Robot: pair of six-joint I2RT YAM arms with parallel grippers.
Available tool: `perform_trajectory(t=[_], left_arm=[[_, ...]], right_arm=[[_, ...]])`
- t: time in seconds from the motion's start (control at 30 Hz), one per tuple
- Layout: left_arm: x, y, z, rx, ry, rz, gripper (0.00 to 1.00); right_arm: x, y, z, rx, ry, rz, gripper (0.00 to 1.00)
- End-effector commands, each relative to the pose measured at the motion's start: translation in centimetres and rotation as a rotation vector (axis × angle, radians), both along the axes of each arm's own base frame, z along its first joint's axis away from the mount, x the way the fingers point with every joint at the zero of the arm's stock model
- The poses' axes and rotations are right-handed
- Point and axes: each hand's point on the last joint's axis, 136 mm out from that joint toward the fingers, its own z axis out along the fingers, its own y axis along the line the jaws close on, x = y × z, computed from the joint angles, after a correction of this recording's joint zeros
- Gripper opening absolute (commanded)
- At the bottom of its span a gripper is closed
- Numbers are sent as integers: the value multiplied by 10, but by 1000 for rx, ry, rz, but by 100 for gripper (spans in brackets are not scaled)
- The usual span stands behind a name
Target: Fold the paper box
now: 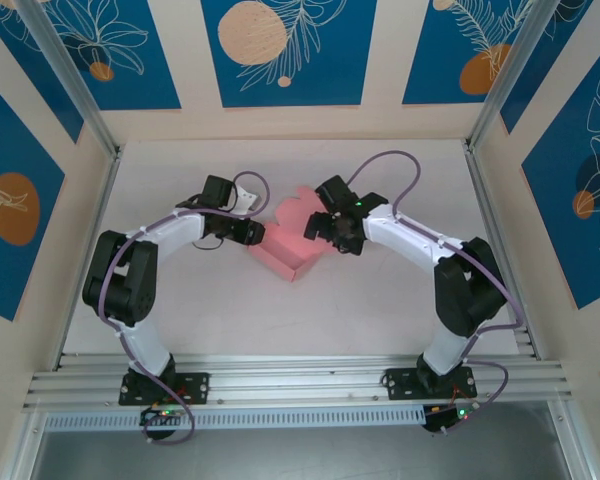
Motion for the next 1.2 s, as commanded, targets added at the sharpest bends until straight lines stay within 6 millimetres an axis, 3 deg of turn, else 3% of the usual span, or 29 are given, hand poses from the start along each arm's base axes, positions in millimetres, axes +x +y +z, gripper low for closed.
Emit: perform_trajectory(t=[0.0,0.3,0.63,0.77,0.87,1.0,1.1,1.17], left_arm=[[-7,-6,3,-19,3,-19,47],[-9,-4,-2,0,10,-15,47],[-9,-5,-4,-6,14,-17,47],[-8,-6,-4,-13,12,-8,48],[-5,-6,0,-29,10,21,48],[0,-12,20,-128,-12,94,59],[2,-14,36,-185,-10,143,70],[2,-11,43,-195,6,184,75]], right_arm=[[16,-13,1,71,-74,35,92],[46,-15,-30,204,-115,107,91],[72,0,-55,257,-138,189,85],[80,11,-50,288,-196,258,63],[85,18,-39,286,-265,325,36],[91,24,-26,218,-355,427,12],[93,30,-18,160,-418,498,0],[94,32,-11,112,-468,538,0]])
